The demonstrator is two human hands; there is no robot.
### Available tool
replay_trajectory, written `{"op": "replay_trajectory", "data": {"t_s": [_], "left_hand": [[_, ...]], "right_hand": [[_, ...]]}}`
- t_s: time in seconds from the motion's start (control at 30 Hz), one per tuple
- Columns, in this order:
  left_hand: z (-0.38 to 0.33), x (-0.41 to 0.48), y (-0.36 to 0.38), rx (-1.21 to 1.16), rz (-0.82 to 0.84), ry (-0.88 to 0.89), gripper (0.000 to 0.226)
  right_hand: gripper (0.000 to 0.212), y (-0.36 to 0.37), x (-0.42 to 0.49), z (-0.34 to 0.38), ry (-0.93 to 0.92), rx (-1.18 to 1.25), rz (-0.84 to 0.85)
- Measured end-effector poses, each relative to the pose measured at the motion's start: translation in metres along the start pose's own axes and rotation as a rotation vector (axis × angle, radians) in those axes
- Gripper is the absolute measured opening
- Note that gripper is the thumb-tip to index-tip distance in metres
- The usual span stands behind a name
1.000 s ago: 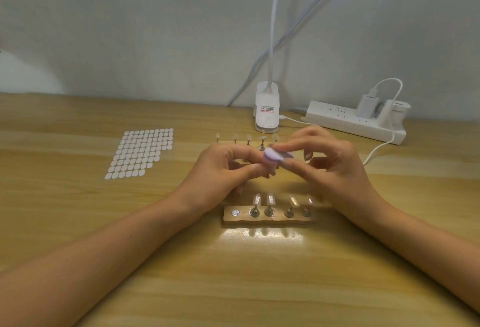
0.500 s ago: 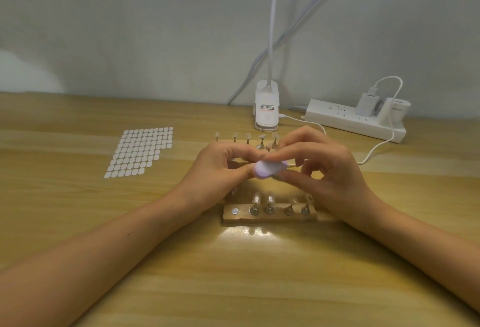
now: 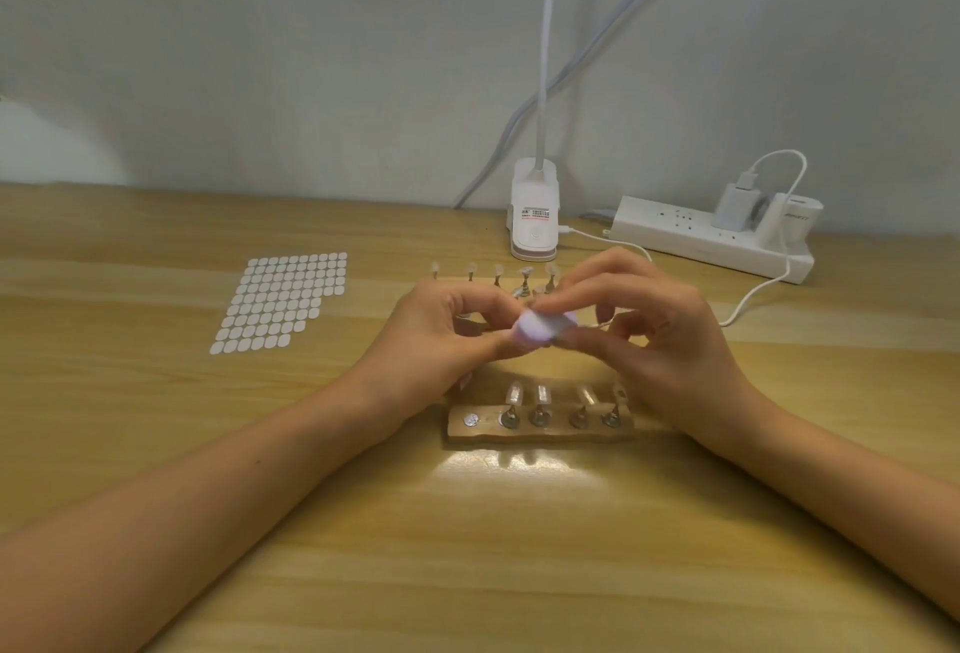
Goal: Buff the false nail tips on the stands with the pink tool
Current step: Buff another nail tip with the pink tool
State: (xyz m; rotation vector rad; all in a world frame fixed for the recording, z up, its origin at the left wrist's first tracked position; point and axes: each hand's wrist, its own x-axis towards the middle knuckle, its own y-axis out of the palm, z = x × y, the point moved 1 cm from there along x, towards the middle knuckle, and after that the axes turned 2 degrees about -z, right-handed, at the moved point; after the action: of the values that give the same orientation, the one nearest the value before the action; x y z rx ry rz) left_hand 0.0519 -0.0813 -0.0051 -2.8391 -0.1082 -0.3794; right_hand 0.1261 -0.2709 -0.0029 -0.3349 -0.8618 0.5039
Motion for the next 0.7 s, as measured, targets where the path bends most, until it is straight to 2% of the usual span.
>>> {"op": "replay_trajectory", "data": {"t_s": [0.1,0.13,0.2,0.27,0.33,0.43,0.5,0.63,0.7], "left_hand": [[0.0015,0.0013,0.0006,-0.002,-0.007,0.014,0.006],[-0.0011,-0.0001,0.0009,-0.018,-0.002,0.008,0.001],[-0.0008,-0.0008,0.0008,-0.008,-0.013,0.004,0.012],[-0.0008,0.0000,0.0012,-0.014,-0.023,-0.003,0.002],[-0.0018,-0.0009,0.0018,-0.013,-0.028,0.009,0.007],[-0.0007,-0.0008,0.0013,-0.001,-0.025,0.012,0.006],[-0.0012,0.0002,0.0009,0.002,-0.042,0.004,0.002],[-0.0030,-0.0002,-0.0002,0.000,-0.039,0.008,0.005],[-0.0020,-0.0001,-0.0003,0.021,-0.035,0.010,0.010]], "right_hand": [[0.019,-0.0028,0.0016,-0.0017,0.101,0.020,-0.056],[0.019,-0.0020,0.0009,-0.0009,0.075,0.032,-0.044],[0.019,0.0008,-0.0004,0.0013,0.011,0.030,-0.004],[0.021,-0.0003,0.0002,0.0007,0.058,0.009,-0.029],[0.023,-0.0026,0.0009,0.0003,0.081,-0.005,-0.052],[0.023,-0.0014,0.0005,0.0013,0.033,0.008,-0.025],[0.023,-0.0020,0.0010,0.0007,0.083,0.034,-0.053],[0.021,-0.0002,-0.0006,0.0011,0.024,0.010,-0.019],[0.022,-0.0011,-0.0001,0.0002,0.057,0.007,-0.043]]}}
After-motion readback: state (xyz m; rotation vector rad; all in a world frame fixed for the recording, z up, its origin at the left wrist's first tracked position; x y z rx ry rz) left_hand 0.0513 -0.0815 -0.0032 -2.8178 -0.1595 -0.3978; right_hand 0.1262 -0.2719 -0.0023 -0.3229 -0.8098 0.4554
